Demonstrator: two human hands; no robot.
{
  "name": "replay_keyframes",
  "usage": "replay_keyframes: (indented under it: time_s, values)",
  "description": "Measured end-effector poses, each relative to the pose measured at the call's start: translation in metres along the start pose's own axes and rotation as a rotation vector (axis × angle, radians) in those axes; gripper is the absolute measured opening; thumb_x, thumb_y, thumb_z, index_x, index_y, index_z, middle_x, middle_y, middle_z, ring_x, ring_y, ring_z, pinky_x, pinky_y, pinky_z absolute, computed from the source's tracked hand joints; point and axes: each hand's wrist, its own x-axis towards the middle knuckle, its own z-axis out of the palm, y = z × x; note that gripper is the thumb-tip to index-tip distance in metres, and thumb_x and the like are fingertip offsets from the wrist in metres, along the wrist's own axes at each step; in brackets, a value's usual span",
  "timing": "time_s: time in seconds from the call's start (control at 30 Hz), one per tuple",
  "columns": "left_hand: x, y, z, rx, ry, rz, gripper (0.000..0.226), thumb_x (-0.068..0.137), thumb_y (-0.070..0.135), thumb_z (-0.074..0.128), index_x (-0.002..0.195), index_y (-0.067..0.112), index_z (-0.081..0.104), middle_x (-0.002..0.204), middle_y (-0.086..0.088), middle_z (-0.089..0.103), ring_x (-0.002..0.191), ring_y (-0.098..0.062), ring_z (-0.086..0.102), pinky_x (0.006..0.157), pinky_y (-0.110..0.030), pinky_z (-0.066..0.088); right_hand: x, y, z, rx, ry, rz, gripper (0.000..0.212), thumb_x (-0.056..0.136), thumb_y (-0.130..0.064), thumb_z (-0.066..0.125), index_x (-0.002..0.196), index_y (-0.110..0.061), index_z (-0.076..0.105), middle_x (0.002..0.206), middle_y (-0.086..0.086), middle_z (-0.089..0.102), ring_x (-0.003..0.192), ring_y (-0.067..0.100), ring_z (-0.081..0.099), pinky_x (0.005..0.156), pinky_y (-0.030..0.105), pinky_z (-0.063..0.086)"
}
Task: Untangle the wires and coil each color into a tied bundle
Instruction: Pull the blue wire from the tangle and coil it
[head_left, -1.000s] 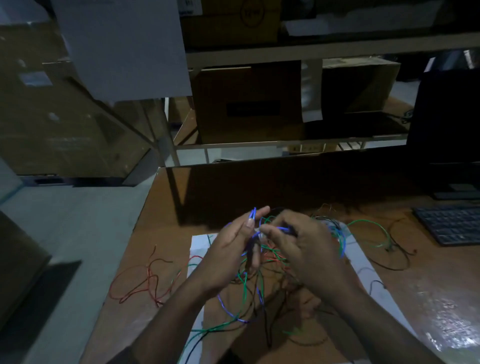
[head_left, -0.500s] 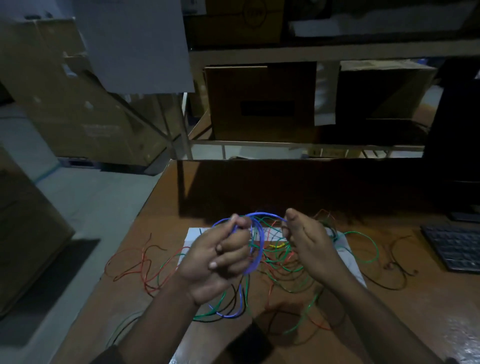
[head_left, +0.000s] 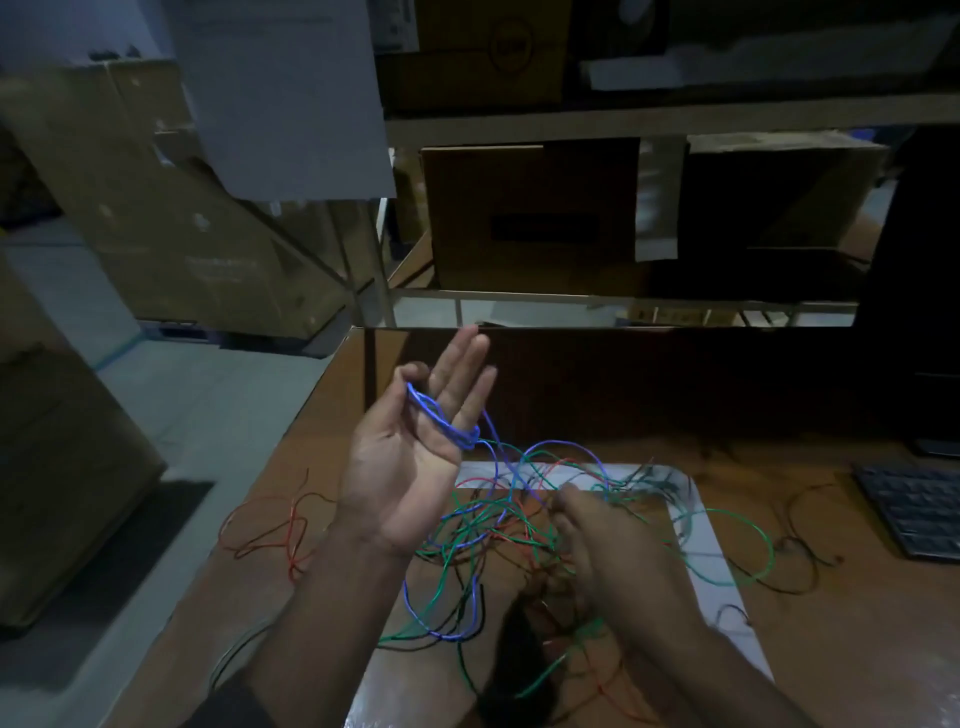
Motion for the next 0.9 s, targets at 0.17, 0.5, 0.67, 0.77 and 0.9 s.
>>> replay_keyframes:
  time_s: [0.17, 0.5, 0.67, 0.77, 0.9]
  values:
    - [0.014, -0.018, -0.023, 0.529, -0.039, 0.073, 0.026, 0.109, 0.019, 0.032, 0.099, 0.013, 0.055, 0.145, -0.022, 0.058, 0.14, -0.03, 0.052, 0.126, -0.05, 0.024, 0.008, -0.025, -0.008, -0.095, -0.119, -0.231, 0.034, 0.097, -0.053, 0.029, 0.101, -0.028, 0.053, 0.097, -0.008, 0.064, 0.093, 0.018, 0.062, 0.071, 0.034, 0.043]
    - [-0.003, -0.028, -0.043, 1.315, -0.065, -0.139, 0.033, 0.113, 0.023, 0.032, 0.091, 0.009, 0.054, 0.064, 0.002, 0.055, 0.063, -0.012, 0.057, 0.067, -0.023, 0.049, 0.033, -0.042, -0.03, 0.189, 0.236, -0.18, 0.026, 0.1, -0.046, 0.047, 0.089, -0.026, 0.06, 0.084, -0.01, 0.054, 0.075, 0.009, 0.057, 0.065, 0.038, 0.047]
    - [-0.001, -0.027, -0.041, 1.191, -0.072, -0.268, 0.033, 0.112, 0.029, 0.034, 0.096, 0.013, 0.057, 0.063, 0.008, 0.033, 0.051, -0.005, 0.026, 0.048, -0.021, 0.024, 0.053, -0.035, -0.035, 0.187, 0.314, -0.152, 0.028, 0.097, -0.051, 0.054, 0.085, -0.026, 0.058, 0.079, -0.009, 0.053, 0.069, 0.009, 0.052, 0.059, 0.037, 0.045]
    - [-0.001, -0.024, -0.041, 1.06, -0.128, -0.348, 0.035, 0.112, 0.028, 0.032, 0.089, 0.013, 0.054, 0.06, 0.006, 0.028, 0.047, -0.004, 0.021, 0.045, -0.017, 0.022, 0.059, -0.028, -0.037, 0.231, 0.296, -0.105, 0.036, 0.089, -0.059, 0.06, 0.08, -0.025, 0.054, 0.072, -0.008, 0.052, 0.064, 0.009, 0.051, 0.055, 0.027, 0.04]
    - [-0.002, -0.02, -0.043, 0.646, -0.112, -0.447, 0.035, 0.105, 0.034, 0.042, 0.072, 0.021, 0.042, 0.055, 0.007, 0.02, 0.044, -0.006, 0.013, 0.043, -0.023, 0.01, 0.062, -0.021, -0.034, 0.388, 0.294, -0.05, 0.044, 0.092, -0.059, 0.06, 0.075, -0.019, 0.054, 0.06, -0.006, 0.046, 0.056, 0.005, 0.042, 0.052, 0.023, 0.031]
